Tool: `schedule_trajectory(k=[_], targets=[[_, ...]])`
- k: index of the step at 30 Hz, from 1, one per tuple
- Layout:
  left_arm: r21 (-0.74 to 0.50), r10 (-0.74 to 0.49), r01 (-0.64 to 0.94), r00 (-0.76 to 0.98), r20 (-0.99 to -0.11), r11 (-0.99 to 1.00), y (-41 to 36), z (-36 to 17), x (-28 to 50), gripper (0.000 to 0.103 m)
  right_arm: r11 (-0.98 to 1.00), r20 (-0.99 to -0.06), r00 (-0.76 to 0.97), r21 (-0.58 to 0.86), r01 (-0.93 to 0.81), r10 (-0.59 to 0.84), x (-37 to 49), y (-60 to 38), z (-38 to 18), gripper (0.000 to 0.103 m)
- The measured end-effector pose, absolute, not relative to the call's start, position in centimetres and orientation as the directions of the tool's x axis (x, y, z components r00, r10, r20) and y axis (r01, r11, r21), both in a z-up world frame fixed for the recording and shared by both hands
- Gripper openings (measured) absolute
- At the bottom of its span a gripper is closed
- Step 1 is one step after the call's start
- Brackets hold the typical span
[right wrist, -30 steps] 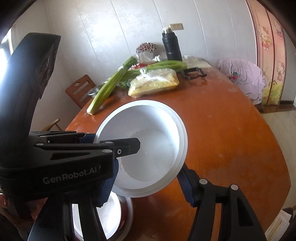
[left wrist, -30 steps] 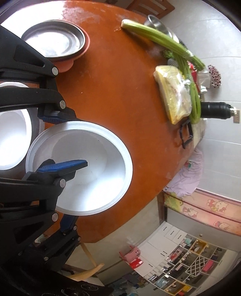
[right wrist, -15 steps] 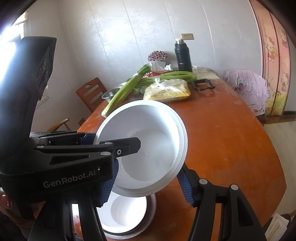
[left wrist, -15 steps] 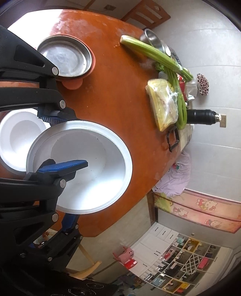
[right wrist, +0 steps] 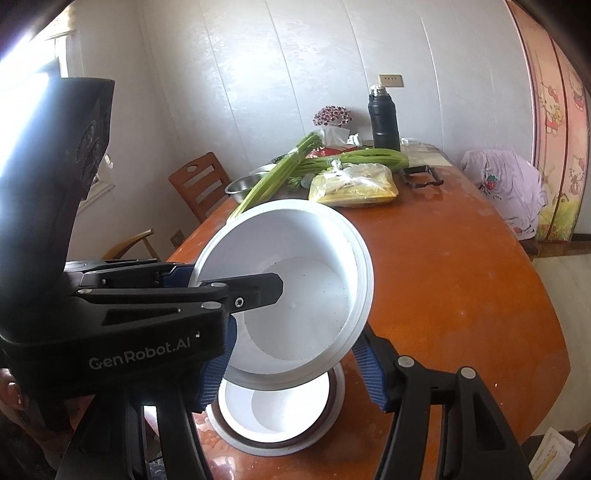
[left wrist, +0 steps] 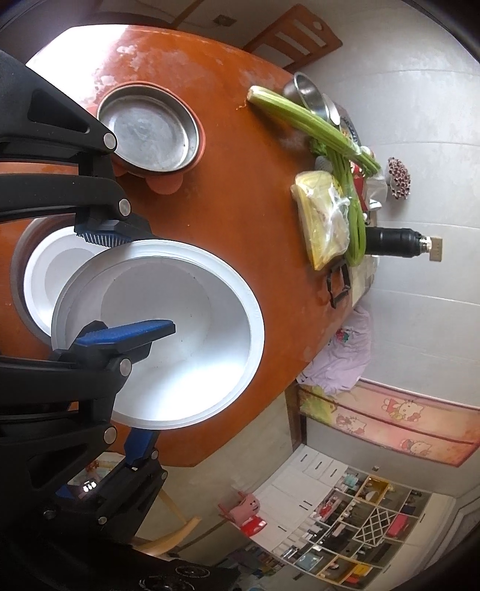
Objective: Organize plates and bowls
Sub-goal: 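Lower the white bowl into the white bowl inside the steel bowl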
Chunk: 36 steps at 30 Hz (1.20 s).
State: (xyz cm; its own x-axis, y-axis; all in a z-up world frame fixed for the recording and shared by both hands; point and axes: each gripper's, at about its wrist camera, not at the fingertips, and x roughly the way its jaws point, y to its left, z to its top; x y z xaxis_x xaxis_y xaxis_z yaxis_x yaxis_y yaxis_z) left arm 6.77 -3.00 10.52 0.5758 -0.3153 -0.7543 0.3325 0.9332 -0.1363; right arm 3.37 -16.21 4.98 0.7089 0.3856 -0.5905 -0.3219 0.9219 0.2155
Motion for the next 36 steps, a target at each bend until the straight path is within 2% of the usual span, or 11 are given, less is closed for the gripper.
schedule_trajectory(k=[16,36], targets=[[-0.159,-0.32,0.307,0.599,-0.734,0.938,-1.1,11.2,4.6,0.035,0.913,-0.575,0.713,0.185,-0.364,0.401,1.8,-14.5,5.7,0.063],[-0.19,-0.318,0.275,0.558,-0.767,0.942,0.1,8.7,4.4,0.035,0.899,-0.614,0.668,0.185,-0.397,0.421,1.6,-13.6,4.1,0.063]])
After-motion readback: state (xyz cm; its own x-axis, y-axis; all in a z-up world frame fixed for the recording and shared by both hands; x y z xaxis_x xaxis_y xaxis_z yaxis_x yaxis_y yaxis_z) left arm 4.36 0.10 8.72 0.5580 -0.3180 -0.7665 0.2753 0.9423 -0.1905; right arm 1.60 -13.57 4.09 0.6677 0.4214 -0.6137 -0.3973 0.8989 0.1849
